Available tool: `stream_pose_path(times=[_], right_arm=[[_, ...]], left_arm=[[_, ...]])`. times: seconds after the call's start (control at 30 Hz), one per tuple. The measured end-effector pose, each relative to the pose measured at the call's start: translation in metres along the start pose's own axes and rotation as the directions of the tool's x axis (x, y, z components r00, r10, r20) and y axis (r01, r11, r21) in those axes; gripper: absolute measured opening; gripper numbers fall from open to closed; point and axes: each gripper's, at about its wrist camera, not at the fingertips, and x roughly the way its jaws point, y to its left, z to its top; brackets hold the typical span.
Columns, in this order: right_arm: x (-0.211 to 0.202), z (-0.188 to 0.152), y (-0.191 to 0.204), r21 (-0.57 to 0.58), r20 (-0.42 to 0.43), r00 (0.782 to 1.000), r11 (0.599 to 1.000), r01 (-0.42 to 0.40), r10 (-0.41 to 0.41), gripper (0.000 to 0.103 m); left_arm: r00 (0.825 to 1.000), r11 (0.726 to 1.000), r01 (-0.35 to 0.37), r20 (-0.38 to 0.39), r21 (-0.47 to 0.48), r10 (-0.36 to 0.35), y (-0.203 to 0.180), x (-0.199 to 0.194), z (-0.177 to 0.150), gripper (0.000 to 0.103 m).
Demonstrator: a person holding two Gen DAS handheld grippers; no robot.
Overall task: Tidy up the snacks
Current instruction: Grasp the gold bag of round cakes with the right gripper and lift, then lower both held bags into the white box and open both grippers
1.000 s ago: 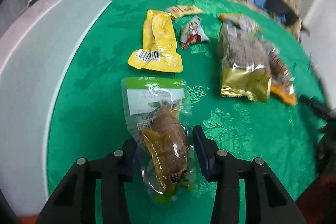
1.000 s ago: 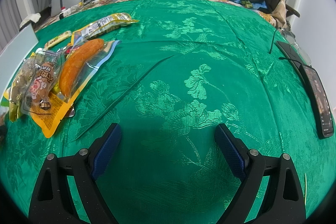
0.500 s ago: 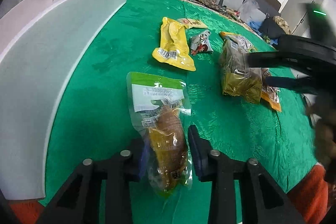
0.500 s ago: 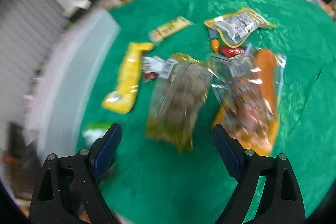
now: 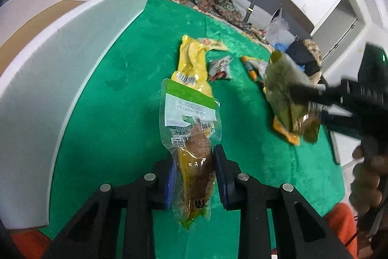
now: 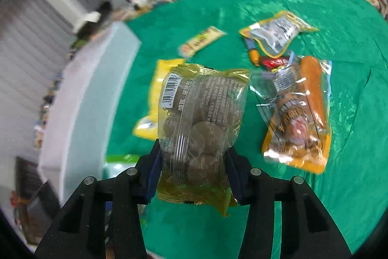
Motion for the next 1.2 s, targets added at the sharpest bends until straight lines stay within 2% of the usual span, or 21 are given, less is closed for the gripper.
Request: stream_pose_path(times=[0.13,0.27,0.33,0.43,0.53,0.63,0.73,0.8,0.87,0.9,0.93,1.0,1.07,1.13,1.17,1.2], right_arm=[[-0.006,-0.015,-0.012,0.055,-0.012,1.000,0.998,-0.015,0.016,0.050],[-0.016,-0.022,-0.015,0.109,0.002,0.998,0.992,-0.067,0.067,0.050],[-0.027,-0.016,-0.004,0.101,0.024,0.994,0.989,-0.111,0.109,0.050],[-0.045,-0.003,0.025,0.051,0.062,0.984,0.984,-0.172,0.169,0.050],[-0.061,0.015,0.068,-0.020,0.088,0.967,0.971,-0.240,0.241,0.050],[-0.064,0.029,0.122,-0.095,0.080,0.944,0.945,-0.312,0.320,0.050],[-0.057,0.037,0.180,-0.166,0.061,0.923,0.916,-0.365,0.379,0.050],[-0.048,0.038,0.213,-0.220,0.051,0.920,0.903,-0.369,0.389,0.051],[-0.032,0.038,0.244,-0.259,0.029,0.922,0.894,-0.366,0.386,0.059],[-0.023,0.039,0.255,-0.269,0.016,0.925,0.893,-0.362,0.380,0.065],[-0.011,0.040,0.263,-0.274,-0.006,0.929,0.893,-0.357,0.369,0.072],[0.008,0.039,0.272,-0.282,-0.046,0.940,0.899,-0.336,0.337,0.072],[0.006,0.034,0.266,-0.303,-0.021,0.951,0.905,-0.299,0.307,0.072],[0.004,0.030,0.245,-0.321,0.022,0.961,0.912,-0.253,0.275,0.072],[0.004,0.028,0.231,-0.324,0.039,0.968,0.919,-0.224,0.249,0.072],[0.004,0.024,0.212,-0.326,0.069,0.977,0.930,-0.169,0.202,0.072]], left_arm=[[0.999,0.998,0.048,0.019,-0.033,-0.048,-0.003,-0.020,0.003,0.028],[0.993,0.992,0.103,0.062,-0.076,-0.098,0.001,-0.056,0.019,0.028],[0.988,0.989,0.119,0.106,-0.089,-0.110,0.008,-0.078,0.037,0.028],[0.981,0.990,0.103,0.174,-0.093,-0.086,0.024,-0.110,0.066,0.028],[0.972,0.994,0.038,0.233,-0.100,-0.014,0.051,-0.142,0.094,0.028],[0.958,0.988,-0.097,0.257,-0.116,0.124,0.087,-0.163,0.117,0.028],[0.937,0.967,-0.215,0.250,-0.136,0.244,0.117,-0.170,0.123,0.028],[0.914,0.937,-0.315,0.220,-0.150,0.342,0.140,-0.167,0.125,0.029],[0.894,0.905,-0.391,0.165,-0.166,0.416,0.160,-0.156,0.117,0.049],[0.888,0.891,-0.419,0.127,-0.172,0.442,0.170,-0.150,0.115,0.079],[0.881,0.880,-0.441,0.104,-0.177,0.462,0.179,-0.146,0.113,0.092],[0.857,0.855,-0.488,0.088,-0.174,0.507,0.186,-0.144,0.100,0.092],[0.841,0.840,-0.512,0.095,-0.176,0.533,0.184,-0.145,0.091,0.092],[0.833,0.837,-0.516,0.122,-0.183,0.540,0.177,-0.147,0.087,0.092],[0.833,0.841,-0.510,0.140,-0.182,0.535,0.167,-0.147,0.085,0.092],[0.842,0.854,-0.491,0.159,-0.172,0.516,0.157,-0.144,0.087,0.092]])
